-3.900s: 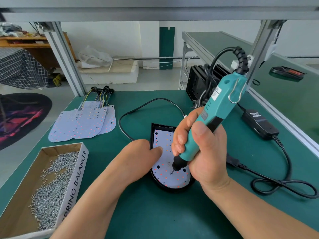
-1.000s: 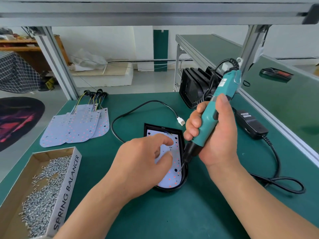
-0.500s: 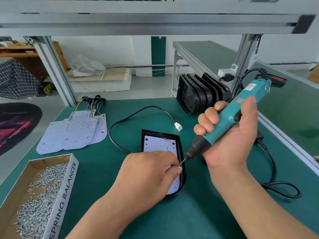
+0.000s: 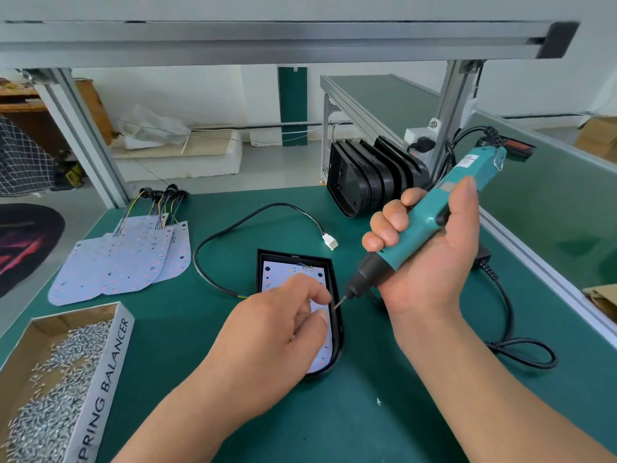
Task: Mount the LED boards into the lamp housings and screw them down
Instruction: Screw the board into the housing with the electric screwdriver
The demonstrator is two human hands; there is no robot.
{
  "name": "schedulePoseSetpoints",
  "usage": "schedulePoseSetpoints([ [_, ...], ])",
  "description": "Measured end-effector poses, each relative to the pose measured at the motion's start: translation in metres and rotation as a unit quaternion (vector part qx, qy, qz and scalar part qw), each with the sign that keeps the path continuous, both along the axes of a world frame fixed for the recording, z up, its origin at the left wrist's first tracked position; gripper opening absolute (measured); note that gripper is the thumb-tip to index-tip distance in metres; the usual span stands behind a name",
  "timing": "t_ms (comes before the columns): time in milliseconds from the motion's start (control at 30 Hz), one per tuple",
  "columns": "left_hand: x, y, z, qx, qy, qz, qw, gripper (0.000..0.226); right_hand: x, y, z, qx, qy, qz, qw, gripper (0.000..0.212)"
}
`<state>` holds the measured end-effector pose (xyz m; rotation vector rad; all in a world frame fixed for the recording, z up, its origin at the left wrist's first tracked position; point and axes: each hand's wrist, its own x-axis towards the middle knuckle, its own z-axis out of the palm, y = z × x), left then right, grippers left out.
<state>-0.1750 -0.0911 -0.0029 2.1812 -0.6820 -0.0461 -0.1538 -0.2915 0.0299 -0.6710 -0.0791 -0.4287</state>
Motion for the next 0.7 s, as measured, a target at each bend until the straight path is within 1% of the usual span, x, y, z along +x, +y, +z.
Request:
schedulePoseSetpoints([
  [33, 0.002, 0.0, 0.002, -0.061, 0.051, 0.004, 0.997, 0.02, 0.001, -0.002, 0.0, 0.004, 0.002, -0.004, 1.0, 0.05],
  [100, 0.008, 0.002, 0.007, -0.182, 0.141, 0.025, 0.973, 0.033, 0.002, -0.004, 0.0, 0.008, 0.009, -0.012, 1.0, 0.05],
  [133, 0.011, 0.004, 0.01, -0.228, 0.181, 0.033, 0.956, 0.037, 0.002, -0.004, 0.0, 0.01, 0.014, -0.013, 1.0, 0.05],
  [200, 0.014, 0.005, 0.013, -0.277, 0.241, 0.035, 0.93, 0.037, 0.003, -0.003, -0.001, 0.016, 0.02, -0.009, 1.0, 0.049],
  [267, 0.014, 0.006, 0.013, -0.294, 0.283, 0.04, 0.912, 0.035, 0.004, -0.002, -0.002, 0.023, 0.02, 0.001, 1.0, 0.049],
  [400, 0.011, 0.002, 0.011, -0.303, 0.332, 0.048, 0.892, 0.017, 0.003, -0.002, -0.003, 0.04, 0.008, 0.022, 0.999, 0.051],
  [533, 0.009, 0.0, 0.01, -0.314, 0.35, 0.025, 0.882, 0.015, 0.001, -0.003, -0.001, 0.052, 0.001, 0.022, 0.998, 0.052],
  [633, 0.005, -0.002, 0.011, -0.315, 0.352, 0.003, 0.881, 0.013, 0.0, -0.003, 0.001, 0.053, -0.003, 0.019, 0.998, 0.052],
  [700, 0.003, -0.004, 0.011, -0.324, 0.362, -0.002, 0.874, 0.019, 0.0, -0.003, 0.002, 0.052, -0.009, 0.017, 0.998, 0.052],
])
